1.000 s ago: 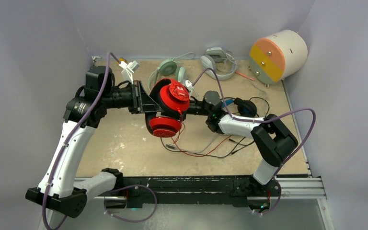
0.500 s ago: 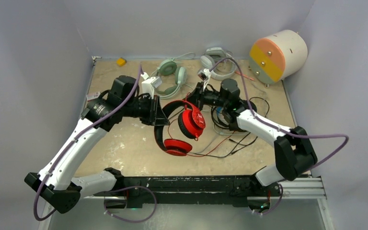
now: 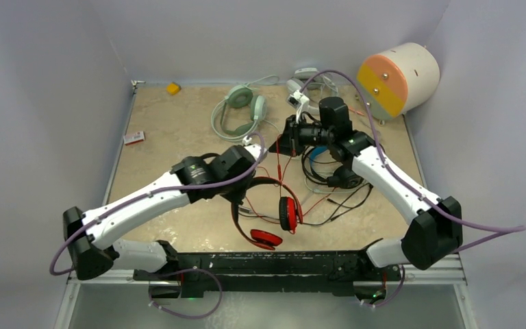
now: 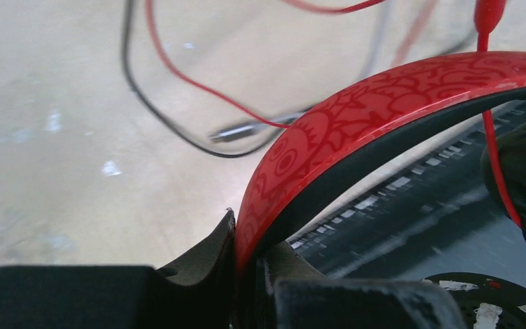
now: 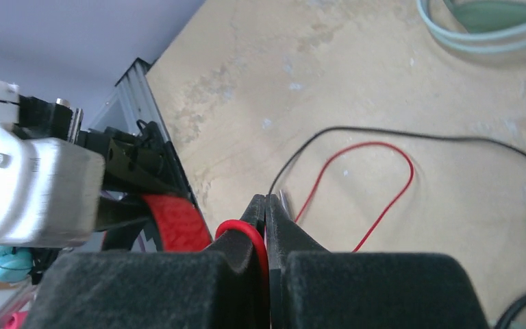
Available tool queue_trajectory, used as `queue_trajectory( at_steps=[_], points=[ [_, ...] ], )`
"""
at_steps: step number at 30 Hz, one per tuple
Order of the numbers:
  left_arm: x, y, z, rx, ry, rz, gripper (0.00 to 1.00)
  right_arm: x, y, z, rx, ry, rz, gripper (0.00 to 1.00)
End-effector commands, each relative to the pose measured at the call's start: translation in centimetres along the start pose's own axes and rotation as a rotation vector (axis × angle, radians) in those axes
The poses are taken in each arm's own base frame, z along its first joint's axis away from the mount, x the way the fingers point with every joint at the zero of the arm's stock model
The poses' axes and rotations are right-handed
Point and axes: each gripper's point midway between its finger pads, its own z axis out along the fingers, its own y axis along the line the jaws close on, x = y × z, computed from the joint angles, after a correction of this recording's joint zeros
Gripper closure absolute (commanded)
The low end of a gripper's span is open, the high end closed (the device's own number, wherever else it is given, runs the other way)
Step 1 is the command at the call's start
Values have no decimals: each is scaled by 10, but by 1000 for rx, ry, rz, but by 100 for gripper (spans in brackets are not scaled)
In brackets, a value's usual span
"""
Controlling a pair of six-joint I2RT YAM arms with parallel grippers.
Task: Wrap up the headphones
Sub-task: Wrap the headphones cable around the headphones.
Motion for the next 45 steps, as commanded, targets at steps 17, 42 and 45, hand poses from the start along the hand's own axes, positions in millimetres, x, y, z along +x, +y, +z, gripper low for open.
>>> queue_trajectory(
  at_steps=[17, 42, 45],
  points=[
    [-6, 101, 8, -904, -27, 1, 100, -14, 34, -56, 94, -6, 17, 100],
    [-57, 133, 18, -887, -118, -644, 100, 62, 108, -32, -136, 91, 122, 100],
    [-65, 140, 18, -862, -137, -719, 100, 79, 107, -21, -148, 124, 148, 100]
  ],
)
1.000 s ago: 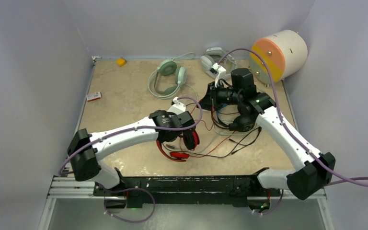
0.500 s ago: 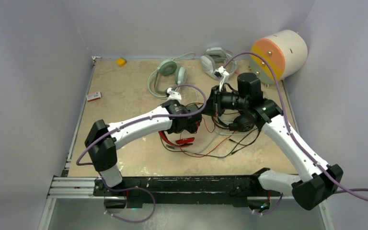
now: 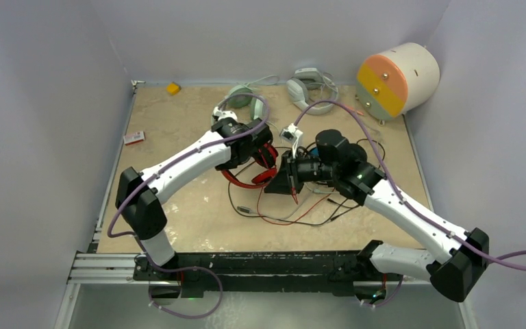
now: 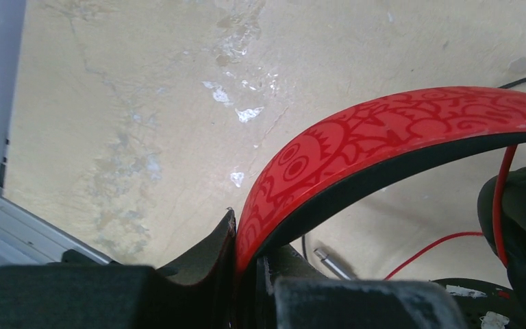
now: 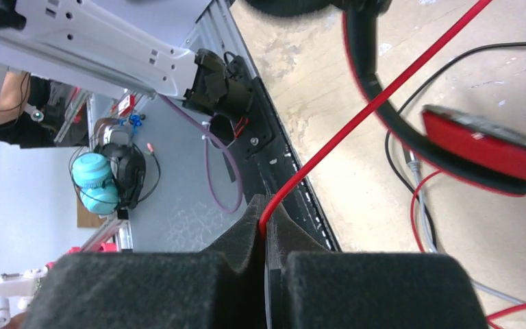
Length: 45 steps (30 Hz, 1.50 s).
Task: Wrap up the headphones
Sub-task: Wrap the headphones cable around the headphones.
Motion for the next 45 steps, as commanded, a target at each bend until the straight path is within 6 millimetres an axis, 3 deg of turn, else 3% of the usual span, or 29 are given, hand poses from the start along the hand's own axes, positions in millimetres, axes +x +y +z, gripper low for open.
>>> queue_trajectory(
  at_steps=[1, 6, 13, 22, 30, 39, 45],
  points=[
    [-34, -4, -1, 58, -6, -222, 100, 12, 7, 13, -50, 6, 19, 100],
    [-54, 4, -4, 141, -10, -374, 100, 27, -10, 22, -37, -8, 77, 100],
    [-71, 13, -8, 255, -13, -520, 100, 49, -17, 40, -35, 29, 96, 100],
    [-85, 14, -13, 393, 34, -548, 100, 69, -35, 52, -12, 50, 123, 100],
    [-102, 36, 0, 372, 19, -572, 100, 96, -48, 52, 4, 88, 156, 100],
    [-121, 68, 30, 260, -32, -633, 100, 122, -40, 44, -17, 148, 141, 100],
    [-141, 69, 26, 314, -86, -674, 100, 141, -29, 50, -46, 225, 115, 100]
  ],
)
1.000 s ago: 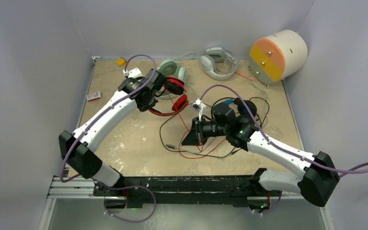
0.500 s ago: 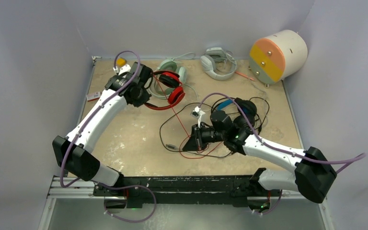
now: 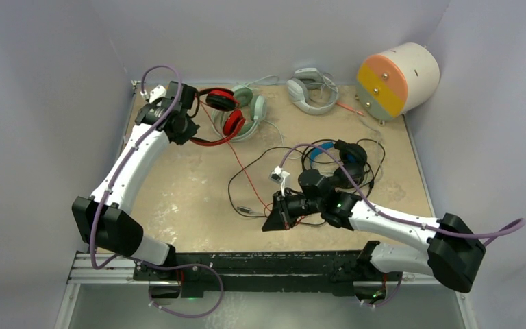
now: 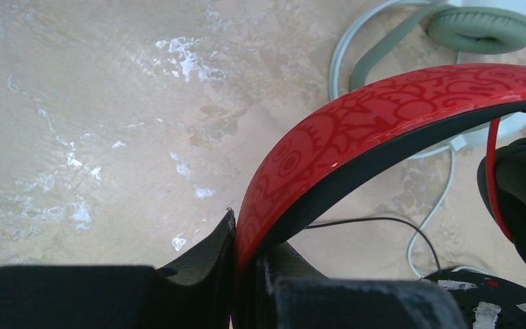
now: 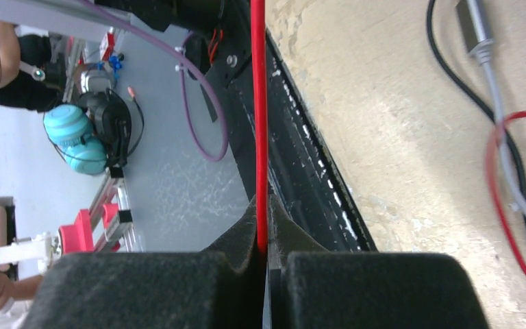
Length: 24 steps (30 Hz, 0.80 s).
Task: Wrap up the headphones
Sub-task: Wrap the headphones cable around the headphones.
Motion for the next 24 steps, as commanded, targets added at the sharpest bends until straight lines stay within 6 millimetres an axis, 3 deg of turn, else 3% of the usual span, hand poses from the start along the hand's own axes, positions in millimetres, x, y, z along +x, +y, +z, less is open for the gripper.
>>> queue_trajectory(
  at_steps=[1, 4, 11, 15, 24],
  points=[
    [-36, -35, -22, 178, -107, -55, 100, 14, 5, 5, -22, 64, -23, 100],
    [-38, -44, -36, 260, -105, -22, 100, 13, 0, 8, -6, 61, -25, 100],
    [-40, -37, -71, 313, -83, 57, 100, 4, -4, 16, 9, 66, -52, 100],
    [-34, -43, -88, 389, -44, 137, 100, 2, -5, 19, 18, 80, -53, 100],
    [-25, -32, -99, 438, -50, 237, 100, -19, 6, 10, 8, -2, -188, 97]
  ],
)
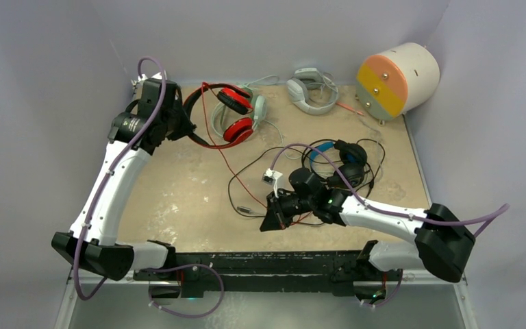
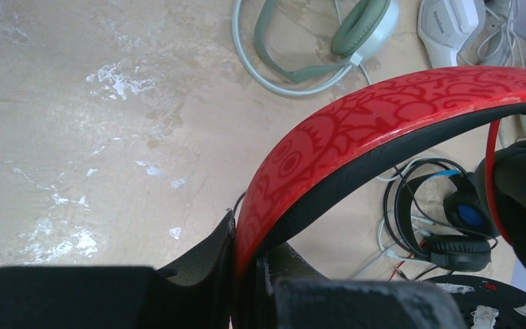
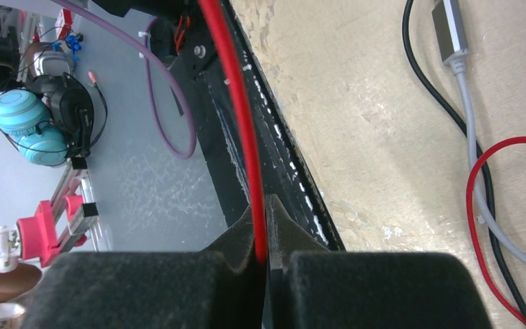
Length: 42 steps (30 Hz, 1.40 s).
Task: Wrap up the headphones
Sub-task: Wrap the headphones cable around the headphones.
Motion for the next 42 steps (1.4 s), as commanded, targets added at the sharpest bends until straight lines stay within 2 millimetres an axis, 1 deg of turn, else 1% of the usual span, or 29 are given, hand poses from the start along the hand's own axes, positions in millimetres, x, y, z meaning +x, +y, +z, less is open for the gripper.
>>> queue_trajectory(
  at_steps=[1, 3, 5, 9, 12, 14, 16, 17, 19, 20, 22, 23, 26, 30, 33, 38, 42],
  points=[
    [-13, -10, -21, 89, -57, 40, 100, -30, 21, -13, -35, -104, -149, 95],
    [-14, -12, -25, 101, -62, 45, 100, -33, 24, -15, -44, -125, -180, 89],
    [-14, -14, -28, 119, -63, 49, 100, -36, 26, -17, -51, -145, -205, 81],
    [-13, -19, -31, 146, -55, 57, 100, -40, 30, -21, -57, -173, -243, 77],
    [-11, -21, -32, 156, -45, 65, 100, -45, 32, -23, -52, -190, -270, 69],
    [-11, -22, -32, 161, -41, 69, 100, -47, 32, -24, -49, -196, -283, 60],
    [-11, -21, -32, 157, -38, 71, 100, -50, 31, -24, -41, -204, -289, 49],
    [-11, -22, -31, 154, -35, 71, 100, -52, 32, -24, -40, -209, -295, 43],
    [-12, -22, -31, 154, -33, 72, 100, -57, 33, -24, -32, -219, -307, 27],
    [-12, -22, -31, 155, -32, 71, 100, -60, 32, -23, -26, -224, -314, 22],
    [-11, -23, -30, 159, -28, 71, 100, -68, 33, -23, -18, -245, -337, 14],
    [-10, -23, -30, 159, -26, 73, 100, -74, 36, -24, -17, -262, -350, 12],
    [-8, -21, -27, 151, -21, 77, 100, -91, 45, -28, -22, -310, -403, 10],
    [-9, -16, -23, 114, -24, 67, 100, -121, 62, -33, -34, -381, -472, 9],
    [-9, -16, -24, 116, -22, 67, 100, -138, 66, -32, -19, -412, -511, 8],
    [-10, -19, -26, 128, -23, 67, 100, -156, 68, -28, -27, -498, -567, 8],
    [-11, -21, -29, 137, -20, 65, 100, -162, 66, -24, -39, -543, -612, 12]
  ],
)
